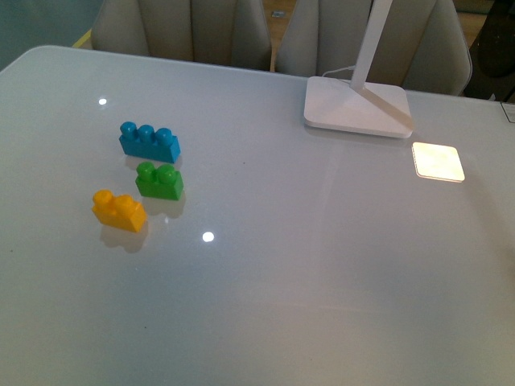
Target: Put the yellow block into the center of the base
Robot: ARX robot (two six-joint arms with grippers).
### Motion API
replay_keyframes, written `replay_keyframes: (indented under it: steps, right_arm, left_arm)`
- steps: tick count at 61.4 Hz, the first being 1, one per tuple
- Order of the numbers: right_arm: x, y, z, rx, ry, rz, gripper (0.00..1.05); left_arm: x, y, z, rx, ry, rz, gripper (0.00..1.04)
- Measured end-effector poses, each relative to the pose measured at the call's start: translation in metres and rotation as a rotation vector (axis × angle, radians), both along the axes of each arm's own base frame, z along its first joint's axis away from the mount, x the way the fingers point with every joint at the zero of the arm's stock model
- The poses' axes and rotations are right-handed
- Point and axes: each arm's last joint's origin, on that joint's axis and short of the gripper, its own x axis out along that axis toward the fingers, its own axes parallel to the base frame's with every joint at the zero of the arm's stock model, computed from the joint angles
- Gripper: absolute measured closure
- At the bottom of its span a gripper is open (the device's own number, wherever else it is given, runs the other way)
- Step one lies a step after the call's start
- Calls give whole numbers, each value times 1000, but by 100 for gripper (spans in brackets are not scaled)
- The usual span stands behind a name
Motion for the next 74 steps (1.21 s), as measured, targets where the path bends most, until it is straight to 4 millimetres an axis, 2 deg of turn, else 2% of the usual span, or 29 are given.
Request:
replay_keyframes:
  steps: [52,54,59,62,74]
  right_arm:
    - [0,0,0,0,0,0,9]
    - [0,0,-1,4,33,11,9]
    - [3,-2,0,34,353,55,9]
    - [7,-6,-1,49,449,57,9]
    - [30,-32,4,46,444,15,9]
  left_arm:
    - [0,0,0,0,0,0,7]
    - [0,0,0,0,0,0,7]
    - [0,0,0,0,0,-2,7]
    - [0,0,0,0,0,0,7]
    - [0,0,0,0,0,0,7]
